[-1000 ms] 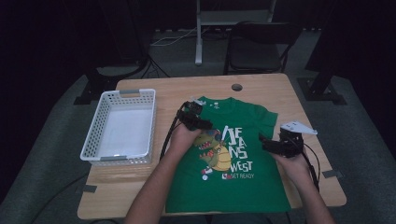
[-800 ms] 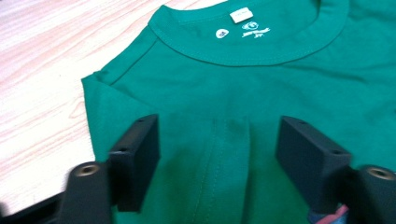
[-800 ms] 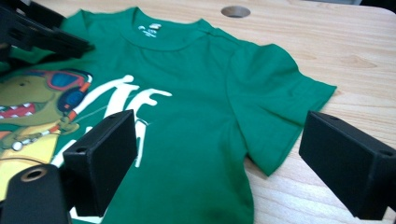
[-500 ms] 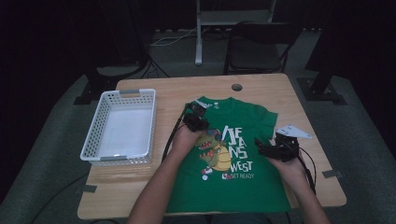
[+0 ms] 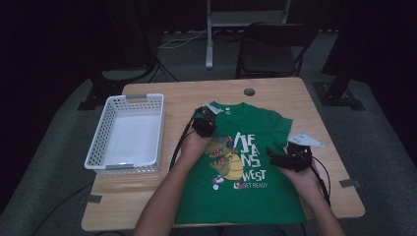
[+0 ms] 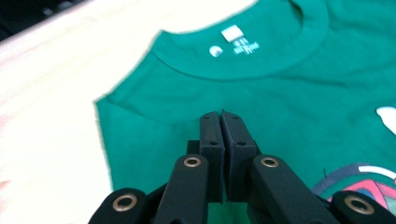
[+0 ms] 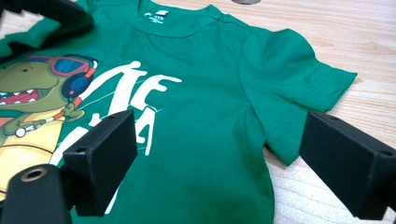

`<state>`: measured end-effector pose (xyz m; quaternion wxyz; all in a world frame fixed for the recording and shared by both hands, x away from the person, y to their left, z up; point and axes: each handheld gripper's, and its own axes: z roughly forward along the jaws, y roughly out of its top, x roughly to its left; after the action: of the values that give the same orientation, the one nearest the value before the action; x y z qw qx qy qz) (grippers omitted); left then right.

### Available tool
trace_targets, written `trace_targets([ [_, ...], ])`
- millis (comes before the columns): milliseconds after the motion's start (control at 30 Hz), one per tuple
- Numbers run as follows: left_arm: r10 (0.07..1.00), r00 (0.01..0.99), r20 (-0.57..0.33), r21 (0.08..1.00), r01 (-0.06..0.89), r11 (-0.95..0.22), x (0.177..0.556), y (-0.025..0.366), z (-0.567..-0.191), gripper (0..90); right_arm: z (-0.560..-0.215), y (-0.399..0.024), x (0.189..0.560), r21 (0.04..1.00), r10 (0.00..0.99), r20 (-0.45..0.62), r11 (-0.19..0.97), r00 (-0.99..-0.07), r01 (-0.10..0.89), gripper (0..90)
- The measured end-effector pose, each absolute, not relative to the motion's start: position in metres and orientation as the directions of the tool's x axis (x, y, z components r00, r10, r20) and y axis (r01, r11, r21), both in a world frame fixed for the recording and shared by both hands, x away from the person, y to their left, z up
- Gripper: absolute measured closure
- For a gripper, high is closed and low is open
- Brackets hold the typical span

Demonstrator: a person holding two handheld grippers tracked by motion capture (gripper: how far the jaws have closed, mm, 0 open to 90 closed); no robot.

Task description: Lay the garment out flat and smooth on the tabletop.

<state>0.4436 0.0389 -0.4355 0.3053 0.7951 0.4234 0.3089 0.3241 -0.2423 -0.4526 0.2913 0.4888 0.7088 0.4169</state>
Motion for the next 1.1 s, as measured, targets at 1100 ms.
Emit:
trace_targets([
  [1100,0.946,0.035,0.323,0.756,0.591,-0.28,0.458,0.108,-0.402,80.0,-0.46,-0.245,0.323,0.869,0.937,0.015,0.16,-0.349,0.467,11.0],
])
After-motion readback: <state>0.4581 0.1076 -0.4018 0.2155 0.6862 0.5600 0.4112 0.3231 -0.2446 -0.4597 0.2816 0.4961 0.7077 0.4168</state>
